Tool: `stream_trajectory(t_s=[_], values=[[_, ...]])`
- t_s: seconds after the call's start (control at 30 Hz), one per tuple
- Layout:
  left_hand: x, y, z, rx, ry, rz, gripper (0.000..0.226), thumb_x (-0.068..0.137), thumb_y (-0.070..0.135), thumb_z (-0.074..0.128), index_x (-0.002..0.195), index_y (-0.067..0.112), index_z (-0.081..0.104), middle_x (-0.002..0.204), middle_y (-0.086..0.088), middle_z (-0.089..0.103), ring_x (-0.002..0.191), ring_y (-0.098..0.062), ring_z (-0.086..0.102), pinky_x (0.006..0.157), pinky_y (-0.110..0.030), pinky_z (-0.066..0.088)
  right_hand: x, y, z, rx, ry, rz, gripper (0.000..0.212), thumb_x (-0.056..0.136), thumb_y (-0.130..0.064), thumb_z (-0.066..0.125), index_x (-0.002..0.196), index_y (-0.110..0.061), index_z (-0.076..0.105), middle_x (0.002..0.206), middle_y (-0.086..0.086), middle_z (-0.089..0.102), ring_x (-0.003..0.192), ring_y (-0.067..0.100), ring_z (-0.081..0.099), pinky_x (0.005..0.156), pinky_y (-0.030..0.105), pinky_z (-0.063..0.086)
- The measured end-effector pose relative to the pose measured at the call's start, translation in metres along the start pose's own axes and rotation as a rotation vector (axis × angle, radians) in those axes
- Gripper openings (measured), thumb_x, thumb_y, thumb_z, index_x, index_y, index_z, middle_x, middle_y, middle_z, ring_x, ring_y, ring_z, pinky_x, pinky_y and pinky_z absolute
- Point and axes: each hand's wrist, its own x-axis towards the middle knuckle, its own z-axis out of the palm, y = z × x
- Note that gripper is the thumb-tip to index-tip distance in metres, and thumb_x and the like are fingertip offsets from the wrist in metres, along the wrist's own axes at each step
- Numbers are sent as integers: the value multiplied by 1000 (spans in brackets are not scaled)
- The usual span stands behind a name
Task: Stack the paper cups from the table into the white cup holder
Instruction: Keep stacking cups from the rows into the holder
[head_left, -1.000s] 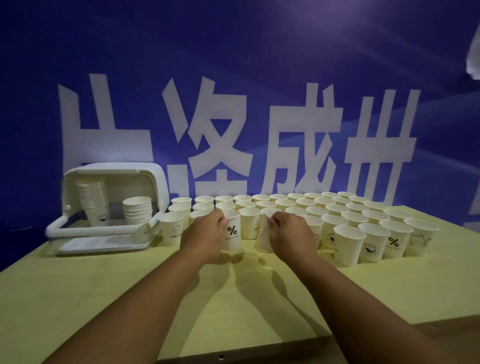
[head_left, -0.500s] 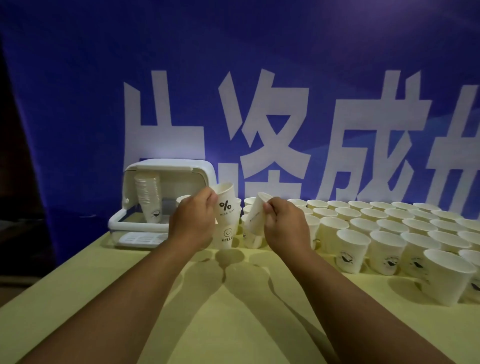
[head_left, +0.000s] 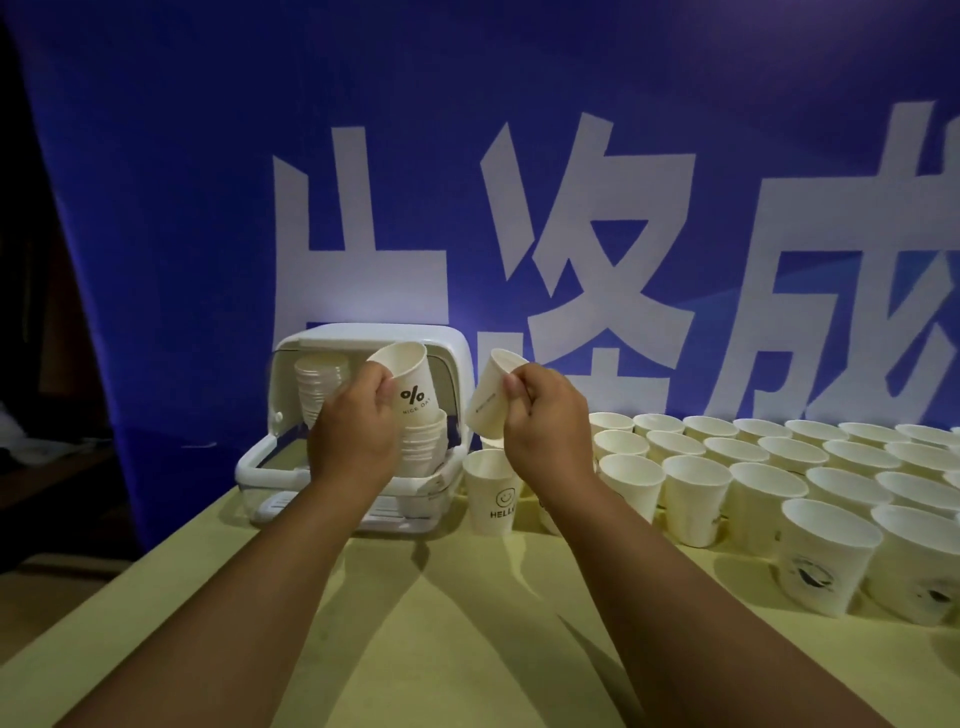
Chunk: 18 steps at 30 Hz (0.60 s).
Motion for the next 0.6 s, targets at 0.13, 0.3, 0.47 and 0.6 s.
stream_trajectory(t_s=[0.13, 0.3, 0.47, 0.6], values=[[0, -13, 9, 54, -41, 7, 21, 108, 36, 36, 98, 26, 50, 96, 1, 63, 85, -24, 60, 65, -38, 54, 18, -10, 14, 51, 42, -22, 22, 103, -31, 51, 111, -17, 66, 95, -9, 55, 89, 13, 54, 83, 37, 54], [-6, -23, 17, 246, -163, 31, 10, 106, 35, 42, 100, 29, 46, 117, 2, 43, 101, -18, 47, 78, -35, 52, 32, -17, 28, 104, 85, -22, 23, 103, -32, 50, 114, -17, 65, 99, -9, 55, 92, 13, 56, 77, 27, 51], [-11, -28, 23, 173, -217, 100, 9, 106, 32, 40, 107, 29, 48, 116, 6, 51, 105, -15, 47, 90, -40, 50, 27, -15, 43, 97, -8, -101, 21, 102, -30, 52, 111, -16, 66, 103, -3, 62, 93, 14, 55, 74, 24, 49], [-12, -30, 21, -80, -195, -45, 22, 107, 30, 45, 129, 31, 41, 124, 2, 58, 110, -18, 57, 92, -44, 55, 21, -15, 50, 59, -105, -164, 15, 102, -26, 54, 101, -17, 66, 97, -8, 58, 91, 10, 49, 69, 15, 35]])
